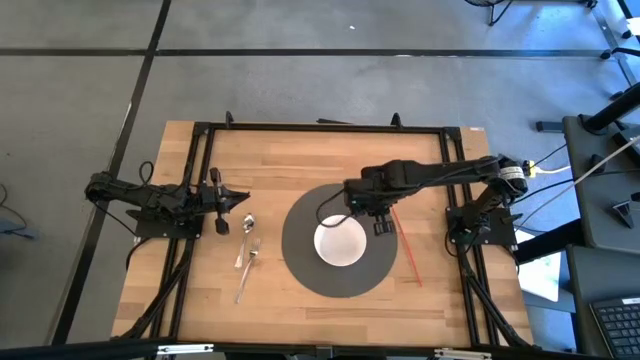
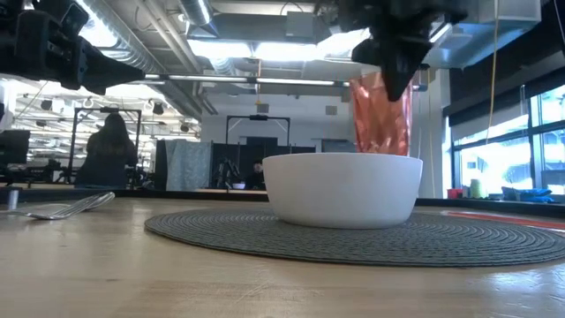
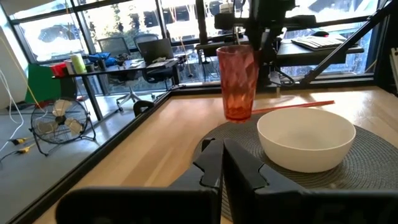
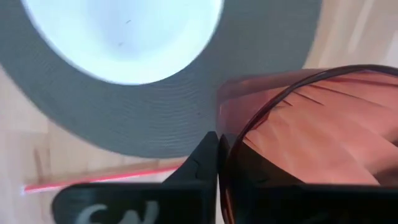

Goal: Pick & Place Utensil
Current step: Put the orange cup on the gray table mat to the top right of the white bowl, then put the orange straw into the orange cup

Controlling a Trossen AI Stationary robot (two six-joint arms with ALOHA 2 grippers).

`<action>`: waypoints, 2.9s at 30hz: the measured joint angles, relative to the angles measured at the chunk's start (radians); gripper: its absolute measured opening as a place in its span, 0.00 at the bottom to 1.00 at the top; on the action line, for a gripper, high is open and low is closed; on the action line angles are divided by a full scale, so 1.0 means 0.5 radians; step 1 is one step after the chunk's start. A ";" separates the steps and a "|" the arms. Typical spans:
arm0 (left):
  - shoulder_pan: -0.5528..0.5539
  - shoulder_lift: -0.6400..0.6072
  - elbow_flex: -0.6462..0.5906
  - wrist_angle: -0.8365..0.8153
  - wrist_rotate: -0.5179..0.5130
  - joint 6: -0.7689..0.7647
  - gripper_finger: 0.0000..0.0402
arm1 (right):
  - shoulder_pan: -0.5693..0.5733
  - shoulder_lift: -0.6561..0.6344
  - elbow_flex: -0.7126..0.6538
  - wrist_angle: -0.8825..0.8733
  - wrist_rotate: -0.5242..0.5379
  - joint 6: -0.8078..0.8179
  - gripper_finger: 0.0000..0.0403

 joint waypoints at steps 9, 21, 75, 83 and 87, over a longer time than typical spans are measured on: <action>0.000 -0.001 0.000 -0.003 0.001 -0.048 0.02 | -0.079 0.000 -0.002 0.188 -0.113 0.016 0.03; -0.004 0.000 0.000 -0.018 0.010 -0.032 0.02 | -0.079 -0.002 -0.122 0.211 -0.114 0.045 0.03; -0.004 0.000 0.000 -0.019 -0.002 -0.047 0.02 | 0.085 -0.824 0.163 0.267 0.424 0.424 0.21; -0.004 -0.001 0.000 -0.018 -0.032 -0.047 0.01 | 0.262 -1.504 -0.718 1.061 0.519 0.361 0.03; -0.004 -0.001 0.000 -0.018 -0.034 -0.050 0.02 | 0.247 -1.859 -1.214 1.686 0.331 0.174 0.04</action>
